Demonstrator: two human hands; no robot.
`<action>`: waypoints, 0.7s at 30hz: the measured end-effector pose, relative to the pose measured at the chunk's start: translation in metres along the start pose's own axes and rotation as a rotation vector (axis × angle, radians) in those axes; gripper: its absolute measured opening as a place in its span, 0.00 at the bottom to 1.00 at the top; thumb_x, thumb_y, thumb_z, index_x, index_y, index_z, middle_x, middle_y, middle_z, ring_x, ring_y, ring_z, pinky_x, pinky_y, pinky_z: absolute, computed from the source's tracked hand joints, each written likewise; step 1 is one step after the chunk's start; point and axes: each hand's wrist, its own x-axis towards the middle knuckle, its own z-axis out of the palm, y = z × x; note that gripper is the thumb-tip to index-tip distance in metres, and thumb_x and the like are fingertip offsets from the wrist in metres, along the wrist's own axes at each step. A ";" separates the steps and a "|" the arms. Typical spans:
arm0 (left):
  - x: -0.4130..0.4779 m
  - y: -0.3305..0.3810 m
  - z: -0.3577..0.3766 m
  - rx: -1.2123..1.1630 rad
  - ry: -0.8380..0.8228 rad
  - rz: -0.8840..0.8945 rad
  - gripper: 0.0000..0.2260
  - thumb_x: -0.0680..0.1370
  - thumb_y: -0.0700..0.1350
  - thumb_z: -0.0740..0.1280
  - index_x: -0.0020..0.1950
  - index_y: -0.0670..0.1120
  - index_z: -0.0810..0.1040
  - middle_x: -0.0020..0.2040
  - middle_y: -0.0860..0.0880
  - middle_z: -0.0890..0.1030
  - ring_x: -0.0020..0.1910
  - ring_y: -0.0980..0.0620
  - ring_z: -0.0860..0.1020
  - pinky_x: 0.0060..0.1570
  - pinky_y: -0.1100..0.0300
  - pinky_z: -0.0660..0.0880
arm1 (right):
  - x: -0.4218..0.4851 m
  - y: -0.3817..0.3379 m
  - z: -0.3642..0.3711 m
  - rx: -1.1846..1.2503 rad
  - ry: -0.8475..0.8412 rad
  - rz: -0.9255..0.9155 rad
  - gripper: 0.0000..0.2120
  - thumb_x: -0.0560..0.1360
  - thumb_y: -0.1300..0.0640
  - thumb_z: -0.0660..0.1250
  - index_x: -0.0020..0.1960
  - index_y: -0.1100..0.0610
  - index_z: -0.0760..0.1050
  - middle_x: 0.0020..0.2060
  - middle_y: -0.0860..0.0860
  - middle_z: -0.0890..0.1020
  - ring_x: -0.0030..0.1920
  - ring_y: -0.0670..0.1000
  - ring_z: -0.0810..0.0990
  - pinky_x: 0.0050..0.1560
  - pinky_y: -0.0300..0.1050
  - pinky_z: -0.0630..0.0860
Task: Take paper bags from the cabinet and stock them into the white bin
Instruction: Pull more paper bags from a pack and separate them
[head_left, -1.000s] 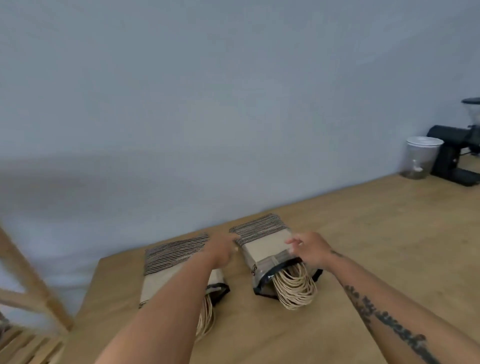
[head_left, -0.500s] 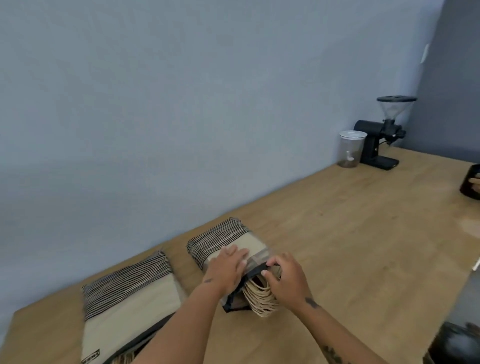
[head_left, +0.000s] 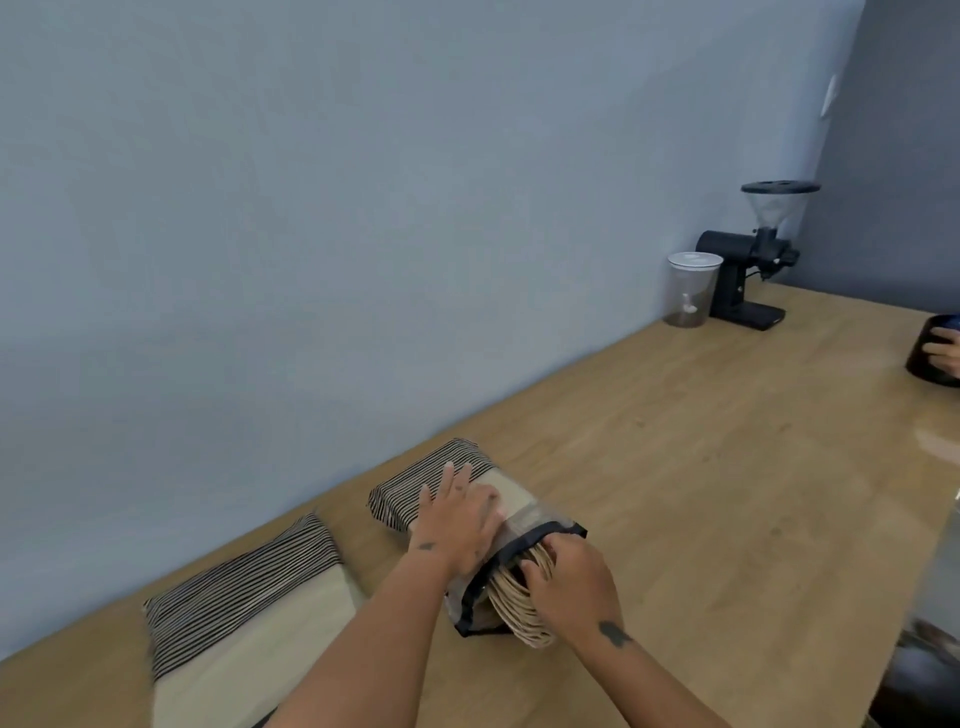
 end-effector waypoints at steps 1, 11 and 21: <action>0.001 0.000 0.002 0.007 -0.031 0.014 0.20 0.81 0.56 0.47 0.73 0.55 0.59 0.79 0.49 0.46 0.77 0.46 0.41 0.73 0.43 0.43 | 0.001 -0.001 0.000 -0.014 -0.011 0.012 0.08 0.73 0.50 0.65 0.44 0.54 0.72 0.46 0.52 0.79 0.48 0.51 0.77 0.42 0.40 0.69; -0.002 0.002 0.011 -0.089 -0.070 0.015 0.22 0.82 0.56 0.44 0.76 0.58 0.51 0.79 0.52 0.46 0.77 0.46 0.42 0.73 0.42 0.41 | 0.002 -0.006 0.001 -0.043 -0.116 0.093 0.07 0.78 0.54 0.60 0.45 0.56 0.66 0.52 0.57 0.78 0.53 0.56 0.77 0.44 0.43 0.68; -0.010 -0.003 0.010 -0.124 -0.090 0.007 0.22 0.81 0.57 0.45 0.76 0.58 0.51 0.79 0.51 0.45 0.77 0.46 0.40 0.73 0.42 0.39 | -0.009 -0.008 -0.001 -0.101 -0.170 0.154 0.13 0.77 0.52 0.62 0.58 0.58 0.69 0.56 0.54 0.75 0.57 0.54 0.75 0.48 0.44 0.69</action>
